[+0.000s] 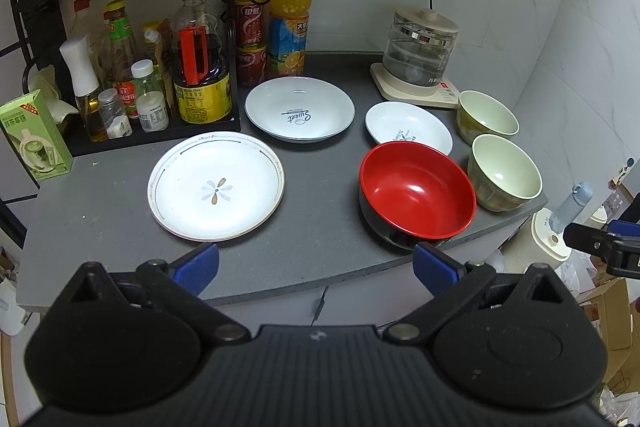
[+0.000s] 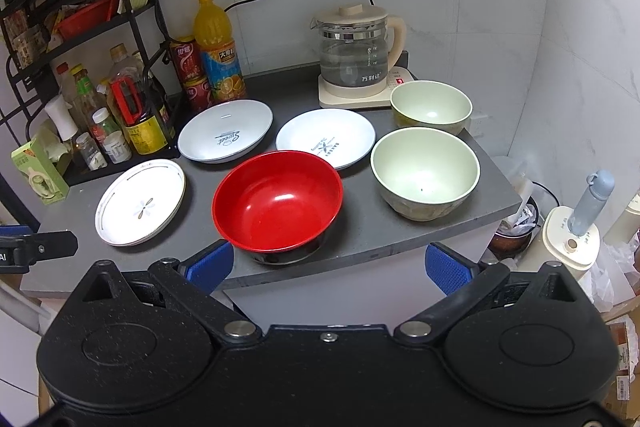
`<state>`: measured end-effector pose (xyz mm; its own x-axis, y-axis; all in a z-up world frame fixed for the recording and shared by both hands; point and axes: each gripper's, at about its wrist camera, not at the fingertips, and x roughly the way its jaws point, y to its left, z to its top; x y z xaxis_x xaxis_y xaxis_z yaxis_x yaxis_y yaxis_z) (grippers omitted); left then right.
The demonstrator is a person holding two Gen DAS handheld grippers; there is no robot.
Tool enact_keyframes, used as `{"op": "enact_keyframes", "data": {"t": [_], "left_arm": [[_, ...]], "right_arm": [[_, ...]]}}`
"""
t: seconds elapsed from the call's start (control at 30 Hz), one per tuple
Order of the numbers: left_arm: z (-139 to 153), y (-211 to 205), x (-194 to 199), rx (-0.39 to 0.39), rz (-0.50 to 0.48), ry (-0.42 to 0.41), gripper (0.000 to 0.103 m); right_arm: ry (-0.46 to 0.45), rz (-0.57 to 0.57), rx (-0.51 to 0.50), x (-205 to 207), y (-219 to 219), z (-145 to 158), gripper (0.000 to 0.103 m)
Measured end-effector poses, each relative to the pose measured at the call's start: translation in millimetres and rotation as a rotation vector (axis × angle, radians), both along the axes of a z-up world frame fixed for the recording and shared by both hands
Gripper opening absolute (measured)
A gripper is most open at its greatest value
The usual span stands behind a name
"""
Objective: Organize plates and bowls
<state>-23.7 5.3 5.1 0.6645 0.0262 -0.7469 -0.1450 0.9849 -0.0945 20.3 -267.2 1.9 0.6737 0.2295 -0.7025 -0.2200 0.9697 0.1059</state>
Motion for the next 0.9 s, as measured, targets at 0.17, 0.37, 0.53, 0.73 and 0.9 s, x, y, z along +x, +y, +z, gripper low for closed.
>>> {"op": "enact_keyframes", "data": {"t": [0.17,0.37,0.53,0.73,0.9], "left_arm": [[-1.2,-0.2,-0.9,0.0,0.0,0.0,0.102],[-1.7,-2.1,-2.1,0.0,0.001,0.0,0.102],[-1.9,-2.6,-2.6,0.0,0.004,0.0,0.102],[-1.0,-2.6,-2.8,-0.003,0.011,-0.001,0.102],[-1.2,-2.1,-3.0,-0.003,0.012,0.0,0.102]], "right_arm": [[-0.001,0.0,-0.003,-0.3,-0.9,0.0,0.103],[0.002,0.0,-0.003,-0.1,-1.9,-0.2,0.103],[0.001,0.002,-0.002,0.5,-2.6,-0.4,0.103],[-0.001,0.006,-0.002,0.4,-3.7,-0.1,0.103],[0.001,0.007,-0.005,1.4,-3.7,-0.3,0.103]]}}
